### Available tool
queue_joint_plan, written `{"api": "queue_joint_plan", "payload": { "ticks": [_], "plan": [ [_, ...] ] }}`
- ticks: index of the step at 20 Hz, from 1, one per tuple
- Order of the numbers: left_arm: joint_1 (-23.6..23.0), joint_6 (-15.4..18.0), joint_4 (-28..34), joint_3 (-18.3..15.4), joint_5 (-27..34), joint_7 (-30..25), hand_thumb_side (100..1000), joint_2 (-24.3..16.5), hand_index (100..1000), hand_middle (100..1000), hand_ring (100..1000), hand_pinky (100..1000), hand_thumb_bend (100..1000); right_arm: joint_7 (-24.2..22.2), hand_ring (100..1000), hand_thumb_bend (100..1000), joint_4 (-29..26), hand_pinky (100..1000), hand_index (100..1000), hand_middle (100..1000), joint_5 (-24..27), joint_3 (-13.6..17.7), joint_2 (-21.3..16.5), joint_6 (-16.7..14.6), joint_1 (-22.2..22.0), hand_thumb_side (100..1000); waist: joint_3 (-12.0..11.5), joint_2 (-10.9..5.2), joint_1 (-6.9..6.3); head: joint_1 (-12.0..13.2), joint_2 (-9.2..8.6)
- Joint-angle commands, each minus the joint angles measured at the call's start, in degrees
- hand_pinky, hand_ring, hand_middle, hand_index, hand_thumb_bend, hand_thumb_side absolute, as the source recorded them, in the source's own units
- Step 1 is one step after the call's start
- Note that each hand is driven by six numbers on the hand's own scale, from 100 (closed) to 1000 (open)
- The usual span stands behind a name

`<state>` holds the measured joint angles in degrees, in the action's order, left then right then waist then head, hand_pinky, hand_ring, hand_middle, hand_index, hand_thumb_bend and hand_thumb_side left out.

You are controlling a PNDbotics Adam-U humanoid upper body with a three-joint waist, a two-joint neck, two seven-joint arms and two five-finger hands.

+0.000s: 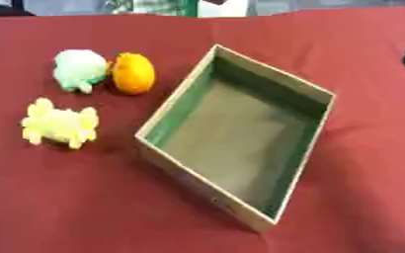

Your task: Pick up objects on the table and place them in the box.

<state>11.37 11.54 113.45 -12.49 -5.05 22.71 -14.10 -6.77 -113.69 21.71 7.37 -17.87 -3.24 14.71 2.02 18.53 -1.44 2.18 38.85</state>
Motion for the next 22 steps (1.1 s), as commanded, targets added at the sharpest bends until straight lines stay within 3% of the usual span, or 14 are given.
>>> {"api": "queue_joint_plan", "payload": {
  "ticks": [1,15,22],
  "plan": [
    [0.45,0.06,1.14,-0.09,-0.16,-0.11,709,-1.05,759,694,606,538,100,-0.13,739,100,-0.90,828,904,529,-0.13,0.09,-1.10,-0.05,0.57,645,-0.10,-0.83,0.02,1.01,0.19],
    [0.61,0.34,1.14,0.16,-0.60,-0.20,696,-1.94,760,698,607,539,100,-0.44,738,100,-0.90,830,906,527,-0.68,0.11,-1.21,-0.07,0.62,642,0.01,0.13,-0.21,2.34,-0.18],
    [2.05,1.74,1.14,0.78,-2.14,0.45,633,-8.00,773,714,613,541,100,-0.55,738,100,-0.90,829,906,527,-0.83,0.11,-1.64,-0.29,0.71,646,0.35,0.40,-0.38,1.70,-0.53]
  ]
}}
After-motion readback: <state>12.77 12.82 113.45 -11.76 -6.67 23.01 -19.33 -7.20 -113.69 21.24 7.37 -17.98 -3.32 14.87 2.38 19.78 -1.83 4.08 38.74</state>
